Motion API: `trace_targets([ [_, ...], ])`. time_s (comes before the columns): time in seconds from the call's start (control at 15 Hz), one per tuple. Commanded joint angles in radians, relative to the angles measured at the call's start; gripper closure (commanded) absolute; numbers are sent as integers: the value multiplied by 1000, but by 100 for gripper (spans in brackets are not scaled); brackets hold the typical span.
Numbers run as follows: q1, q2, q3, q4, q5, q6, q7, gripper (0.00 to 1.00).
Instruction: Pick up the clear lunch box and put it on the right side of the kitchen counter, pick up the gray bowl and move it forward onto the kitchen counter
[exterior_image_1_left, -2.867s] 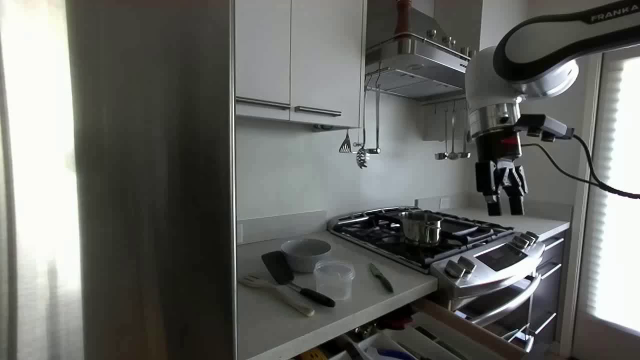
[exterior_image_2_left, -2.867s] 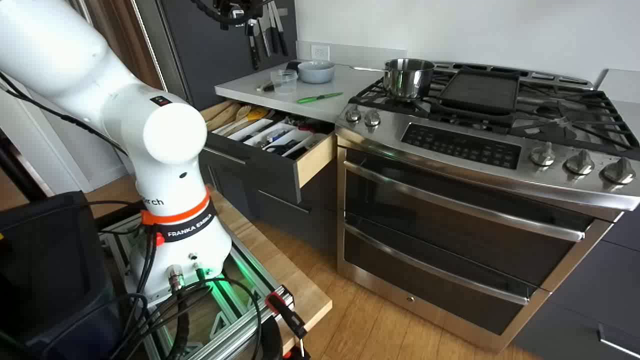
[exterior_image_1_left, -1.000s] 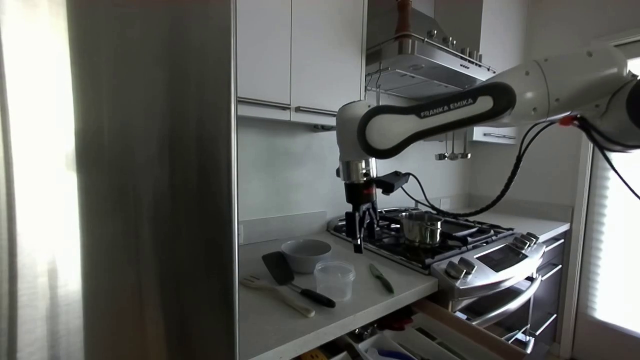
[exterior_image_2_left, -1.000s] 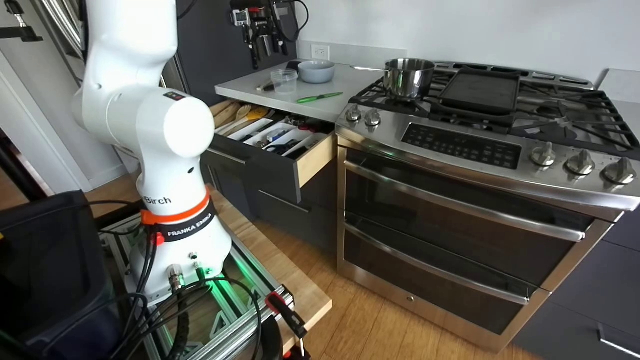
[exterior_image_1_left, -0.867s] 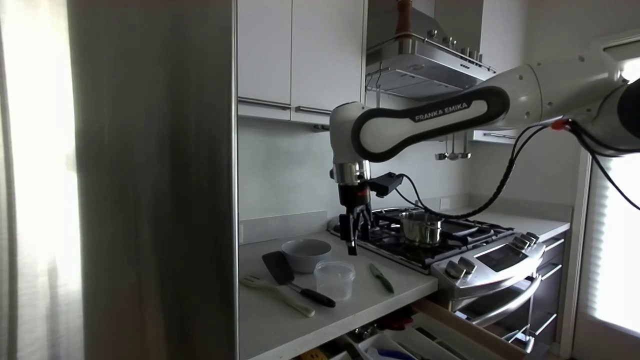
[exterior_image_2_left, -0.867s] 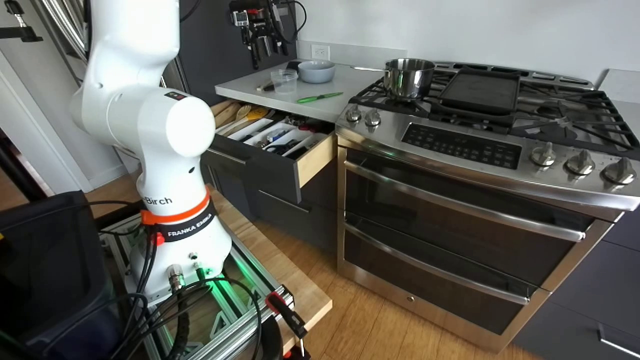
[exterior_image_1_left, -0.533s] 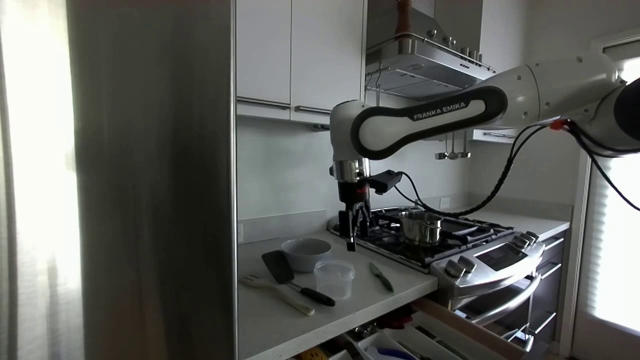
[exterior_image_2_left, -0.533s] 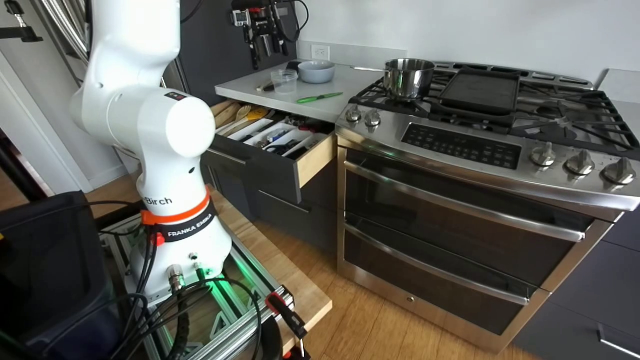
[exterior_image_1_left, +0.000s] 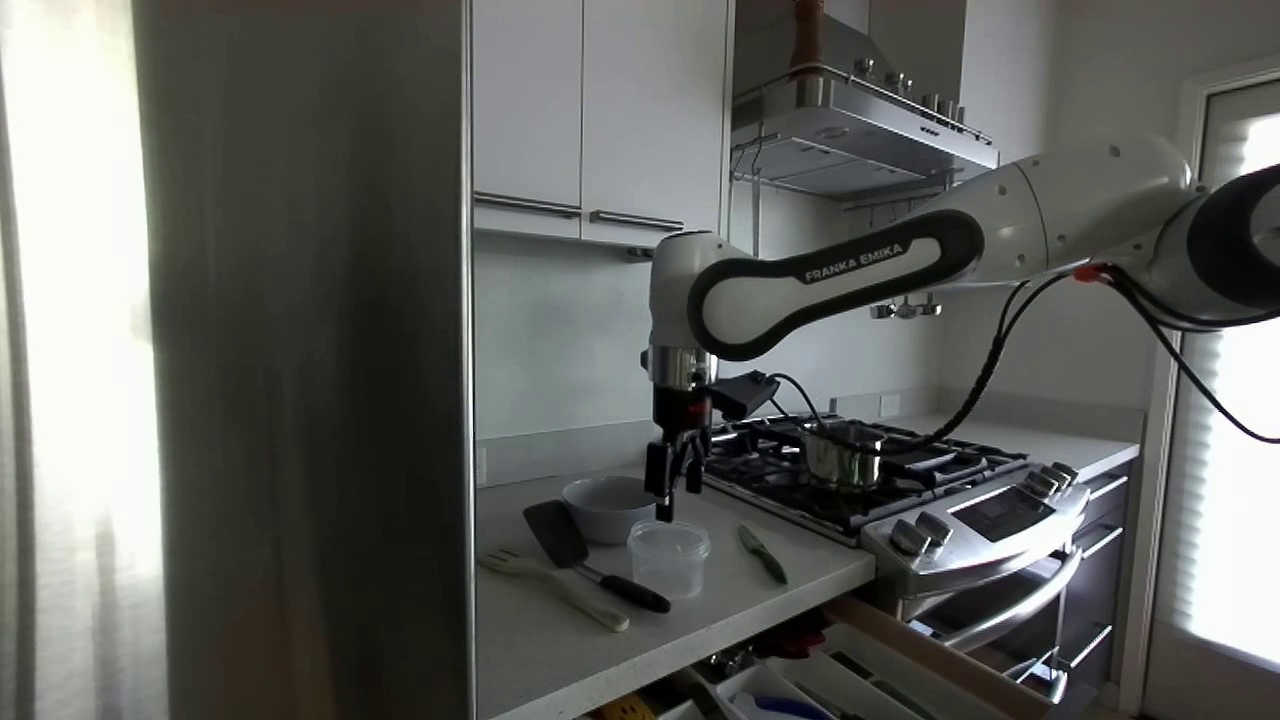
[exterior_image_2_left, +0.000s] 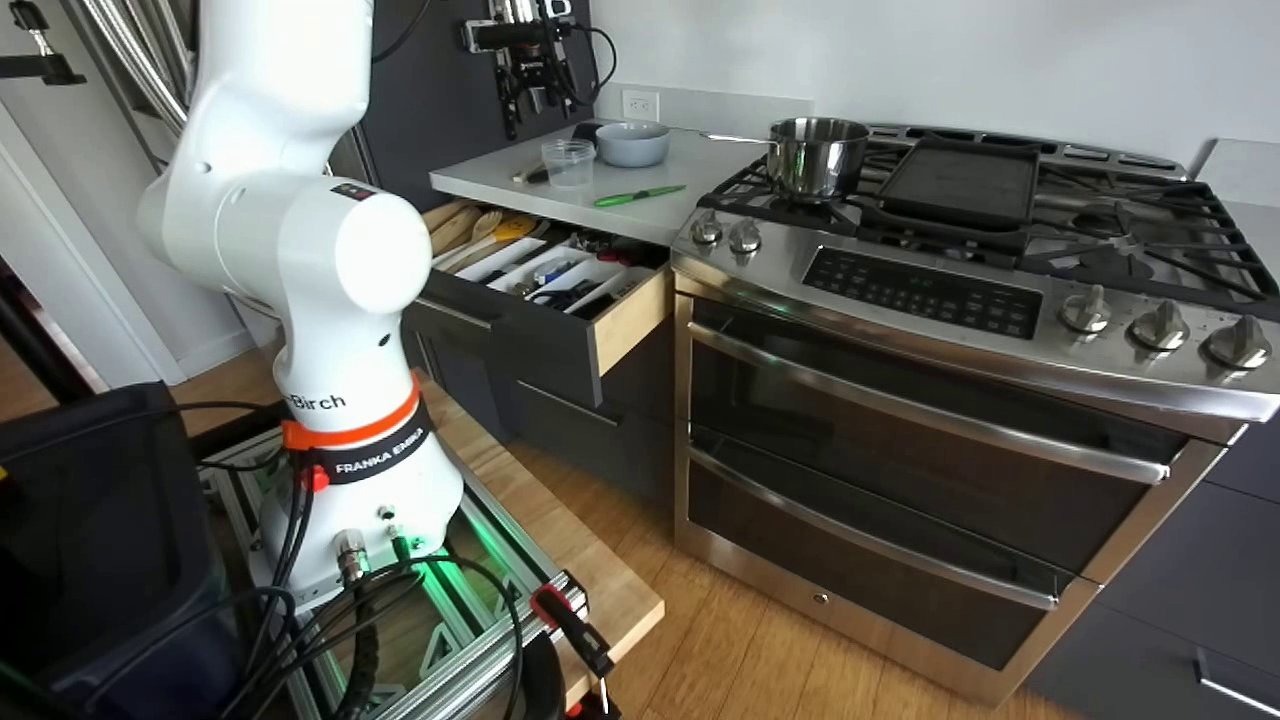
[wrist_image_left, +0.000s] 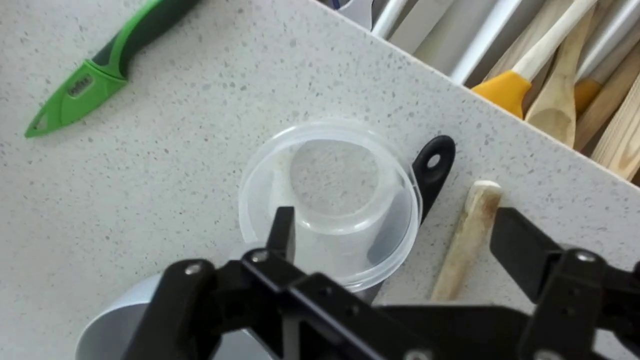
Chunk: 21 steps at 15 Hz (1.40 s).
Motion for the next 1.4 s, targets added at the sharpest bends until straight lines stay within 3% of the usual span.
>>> trace_targets([
  [0.0, 20, 40, -32, -5, -11, 96, 3, 0],
  [0.73, 53, 130, -56, 20, 1, 163, -3, 0],
  [0.93, 55, 139, -59, 24, 3, 164, -5, 15],
  [1.0, 54, 140, -59, 22, 4, 166, -7, 14],
  [1.07, 53, 142, -58, 22, 7, 168, -8, 23],
  [1.2, 52, 146, -58, 22, 7, 172, -13, 25],
  [1.27, 52, 147, -58, 23, 8, 172, -13, 34],
  [1.33, 52, 149, -57, 24, 9, 173, -15, 30],
])
